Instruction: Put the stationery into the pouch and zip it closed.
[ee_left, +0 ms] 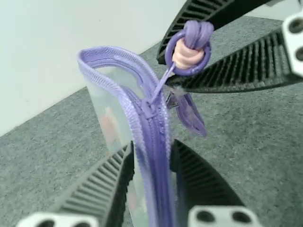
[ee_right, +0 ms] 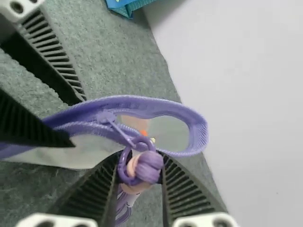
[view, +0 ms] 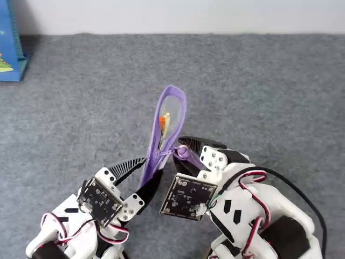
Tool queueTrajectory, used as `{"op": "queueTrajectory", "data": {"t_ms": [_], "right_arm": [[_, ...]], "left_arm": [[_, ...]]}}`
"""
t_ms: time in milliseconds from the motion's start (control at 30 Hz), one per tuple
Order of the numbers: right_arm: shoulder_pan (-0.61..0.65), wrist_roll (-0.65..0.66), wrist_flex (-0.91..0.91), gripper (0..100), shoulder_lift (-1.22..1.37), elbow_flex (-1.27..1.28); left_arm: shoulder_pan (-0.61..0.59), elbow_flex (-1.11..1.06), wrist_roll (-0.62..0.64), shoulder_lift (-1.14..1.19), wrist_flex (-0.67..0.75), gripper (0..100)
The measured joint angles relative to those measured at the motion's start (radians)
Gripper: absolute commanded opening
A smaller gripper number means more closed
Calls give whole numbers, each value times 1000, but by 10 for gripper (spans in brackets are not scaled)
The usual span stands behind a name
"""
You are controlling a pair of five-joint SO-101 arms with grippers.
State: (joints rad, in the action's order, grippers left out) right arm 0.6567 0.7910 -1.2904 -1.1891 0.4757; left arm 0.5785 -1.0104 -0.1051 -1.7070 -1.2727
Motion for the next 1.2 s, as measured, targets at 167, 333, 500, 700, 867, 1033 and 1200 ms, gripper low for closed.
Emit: {"op": "queueTrajectory", "data": {"t_ms": [167, 333, 500, 700, 867, 1033, 1200], "right_arm": [[0, 0, -23, 9, 0, 0], [0, 0, -23, 9, 0, 0], [-12, 0, -23, 9, 2, 0], [-170, 3, 52, 9, 35, 0], [-325, 5, 124, 9, 127, -20], [-410, 5, 133, 9, 226, -68], [-422, 5, 133, 9, 239, -75]], "left_arm": [[2, 0, -34, 6, 15, 13], [2, -2, -44, 17, 37, 10], [2, -2, -48, 17, 35, 9], [2, -2, -115, 5, 15, 9], [2, -2, -118, -64, 6, 9], [-6, -2, -123, -84, -6, 9], [-37, -2, -123, -87, -9, 9]]}}
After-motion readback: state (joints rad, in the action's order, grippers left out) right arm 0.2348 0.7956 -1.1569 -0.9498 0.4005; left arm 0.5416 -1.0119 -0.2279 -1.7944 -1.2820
